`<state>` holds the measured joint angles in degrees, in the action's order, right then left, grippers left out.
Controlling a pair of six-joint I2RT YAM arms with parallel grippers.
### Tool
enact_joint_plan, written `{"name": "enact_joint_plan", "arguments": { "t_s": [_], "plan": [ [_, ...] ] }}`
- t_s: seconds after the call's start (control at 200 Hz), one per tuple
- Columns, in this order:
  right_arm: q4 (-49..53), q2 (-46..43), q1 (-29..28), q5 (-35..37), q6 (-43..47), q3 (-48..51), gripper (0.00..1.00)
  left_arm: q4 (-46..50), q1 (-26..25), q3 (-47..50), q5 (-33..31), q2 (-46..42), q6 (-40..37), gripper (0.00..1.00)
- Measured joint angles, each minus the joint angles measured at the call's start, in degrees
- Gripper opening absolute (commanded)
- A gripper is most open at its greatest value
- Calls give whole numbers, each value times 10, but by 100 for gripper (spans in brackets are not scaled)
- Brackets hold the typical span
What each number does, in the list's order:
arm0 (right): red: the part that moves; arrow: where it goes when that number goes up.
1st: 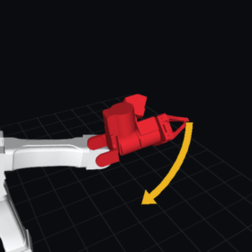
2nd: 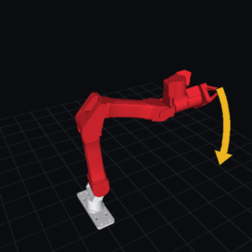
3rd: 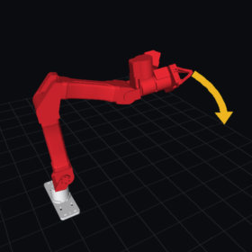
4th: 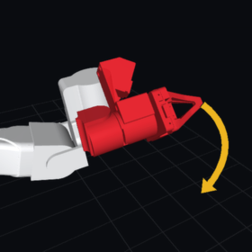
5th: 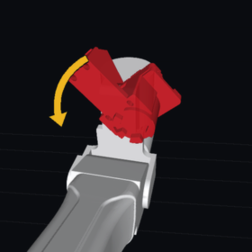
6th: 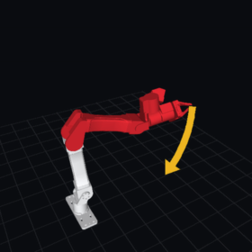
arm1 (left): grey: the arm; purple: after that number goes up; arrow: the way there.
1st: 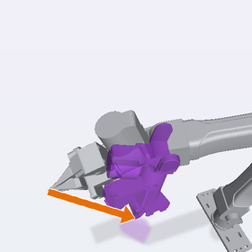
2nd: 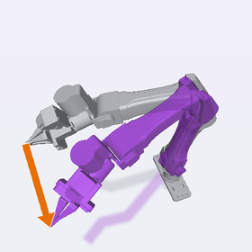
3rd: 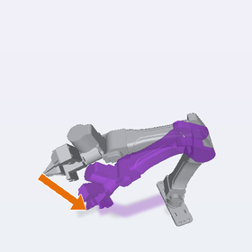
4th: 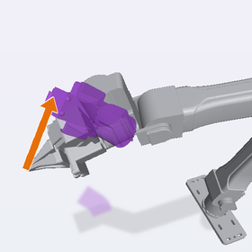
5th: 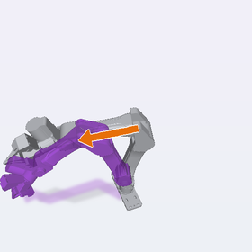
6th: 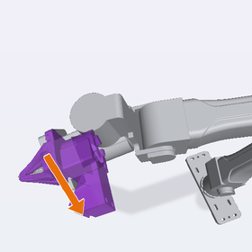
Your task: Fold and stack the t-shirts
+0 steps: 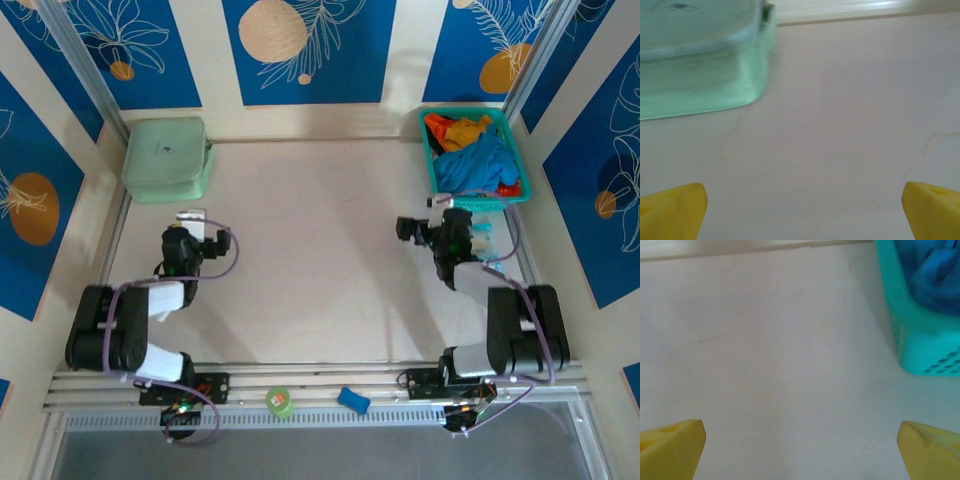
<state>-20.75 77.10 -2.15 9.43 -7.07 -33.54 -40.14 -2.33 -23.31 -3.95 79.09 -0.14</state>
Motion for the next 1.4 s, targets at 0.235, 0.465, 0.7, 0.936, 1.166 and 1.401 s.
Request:
{"name": "enact_joint_plan", "arguments": {
  "t_s": [0.235, 0.465, 0.7, 0.936, 1.166, 1.401],
  "plan": [
    [289, -21, 25, 63, -55, -320, 92, 252, -3, -189, -87, -141, 116, 99],
    [473, 180, 122, 38, -84, -579, 93, 448, -9, -304, -14, -142, 191, 99],
    [588, 351, 154, 37, -94, -696, 84, 598, -34, -326, 57, -126, 202, 100],
    [622, 404, 158, 40, -103, -730, 70, 675, -44, -326, 71, -138, 196, 100],
    [632, 432, 161, 38, -107, -763, 0, 700, -46, -339, 71, -151, 198, 99],
    [604, 351, 148, 22, -109, -700, 0, 724, -54, -363, 71, -151, 203, 98]
  ]
}}
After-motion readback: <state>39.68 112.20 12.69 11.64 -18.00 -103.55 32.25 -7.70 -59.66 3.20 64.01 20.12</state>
